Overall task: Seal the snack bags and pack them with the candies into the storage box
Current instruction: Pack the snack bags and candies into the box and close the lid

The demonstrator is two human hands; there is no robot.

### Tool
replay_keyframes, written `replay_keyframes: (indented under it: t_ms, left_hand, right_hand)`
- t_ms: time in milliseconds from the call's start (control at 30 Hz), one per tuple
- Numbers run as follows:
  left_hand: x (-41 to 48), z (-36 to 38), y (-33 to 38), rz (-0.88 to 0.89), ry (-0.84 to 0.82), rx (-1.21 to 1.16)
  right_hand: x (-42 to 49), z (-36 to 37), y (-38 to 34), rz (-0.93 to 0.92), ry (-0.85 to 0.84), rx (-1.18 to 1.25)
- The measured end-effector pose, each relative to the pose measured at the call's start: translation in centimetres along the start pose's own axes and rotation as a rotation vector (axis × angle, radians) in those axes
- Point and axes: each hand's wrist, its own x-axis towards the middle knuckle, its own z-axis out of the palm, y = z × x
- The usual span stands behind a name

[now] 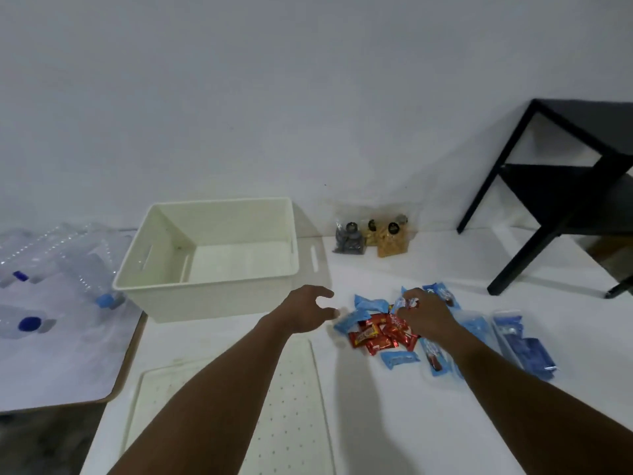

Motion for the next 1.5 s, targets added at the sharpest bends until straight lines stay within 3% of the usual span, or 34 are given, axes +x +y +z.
replay_keyframes:
  t_ms: [267,500,833,1133,1500]
  left_hand:
    - [11.6,1.5,6.1,-0.047,0.145,-0.081]
    - [22.6,2.8,6.2,-0.117,0.281,-0.073]
    - [32.2,4.2,3.8,-0.148,0.233,0.08]
    - [35.4,6.5,3.7,-0.165,0.386,-0.033]
    - [30.0,4.3,4.4,-0.067,0.429,-0.058]
  right_hand:
    - [12.3,-5.4,2.9,-0.067,-0.041,0.169]
    - [23.6,-6.3,4.1,-0.122,-0.091,0.236]
    - [34.3,-2.2,4.7,-0.19,-0.212,0.422]
    - [37.0,0.3,5.7,-0.122,-0.148,0.472]
    - [31.8,-2.6,3.3,-0.196,-0.096,0.511]
